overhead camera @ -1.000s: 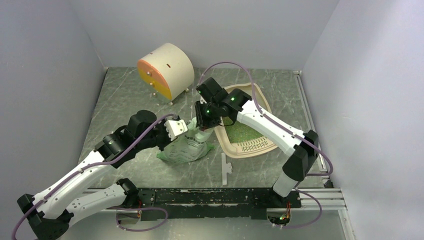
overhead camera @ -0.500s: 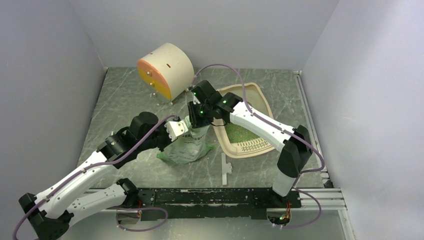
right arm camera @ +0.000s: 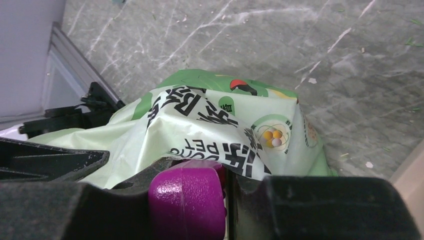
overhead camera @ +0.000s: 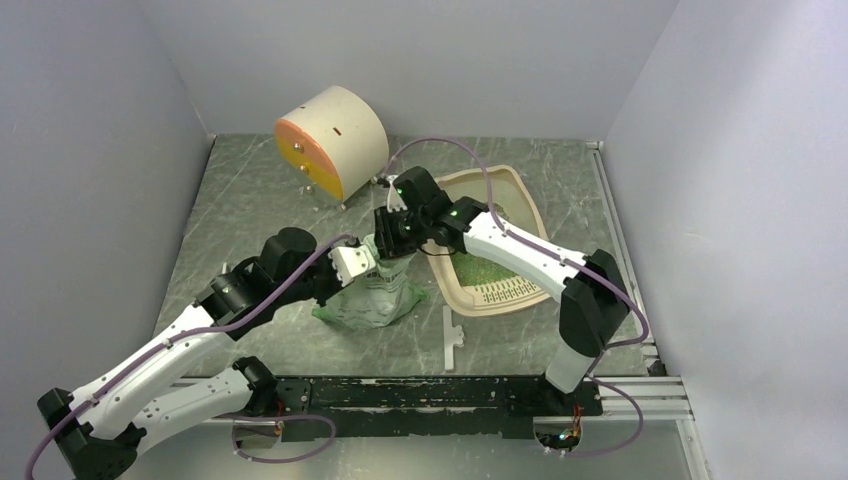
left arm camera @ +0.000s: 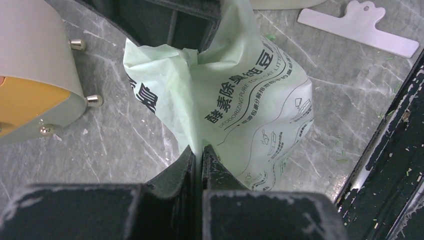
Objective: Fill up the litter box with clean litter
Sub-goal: 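Scoop the cat litter from the cat litter bag.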
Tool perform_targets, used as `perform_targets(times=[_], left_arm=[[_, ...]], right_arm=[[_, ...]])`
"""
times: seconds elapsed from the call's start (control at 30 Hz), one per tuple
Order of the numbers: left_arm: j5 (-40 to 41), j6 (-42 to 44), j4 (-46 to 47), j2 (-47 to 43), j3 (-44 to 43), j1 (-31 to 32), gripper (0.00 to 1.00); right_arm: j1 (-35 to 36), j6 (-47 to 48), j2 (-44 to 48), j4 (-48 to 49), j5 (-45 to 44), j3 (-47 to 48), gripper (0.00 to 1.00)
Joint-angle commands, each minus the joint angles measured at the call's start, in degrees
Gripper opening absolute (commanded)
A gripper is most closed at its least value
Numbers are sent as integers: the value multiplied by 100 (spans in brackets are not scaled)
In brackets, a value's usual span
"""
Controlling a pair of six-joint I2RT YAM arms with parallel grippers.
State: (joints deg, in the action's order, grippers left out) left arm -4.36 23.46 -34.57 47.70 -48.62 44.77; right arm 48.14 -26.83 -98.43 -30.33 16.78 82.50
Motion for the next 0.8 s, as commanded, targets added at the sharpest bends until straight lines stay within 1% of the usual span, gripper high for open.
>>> perform_targets(times=[0.0, 0.1, 0.3, 0.5, 0.53, 0.77], left_arm=[[-197, 158, 159, -62, 8, 4, 5], [-241, 165, 199, -43, -36, 8, 5], [-290, 166, 298, -19, -118, 12, 5], [-341, 171, 363, 36, -212, 13, 5], [-358, 173, 356, 48, -234, 9, 5], [-437, 261, 186, 145, -411, 6, 5]], right_arm=[[156, -788, -233, 383, 1596, -872, 0], [-21, -1200, 114, 1094, 2076, -1279, 0], [-561, -2466, 773, 3066, 3040, -2414, 0], [-1096, -3691, 1343, 4736, 3525, -3447, 0], [-1176, -3790, 1437, 4829, 3537, -3560, 0], [-1580, -3785, 2139, 4547, 3364, -3968, 0]])
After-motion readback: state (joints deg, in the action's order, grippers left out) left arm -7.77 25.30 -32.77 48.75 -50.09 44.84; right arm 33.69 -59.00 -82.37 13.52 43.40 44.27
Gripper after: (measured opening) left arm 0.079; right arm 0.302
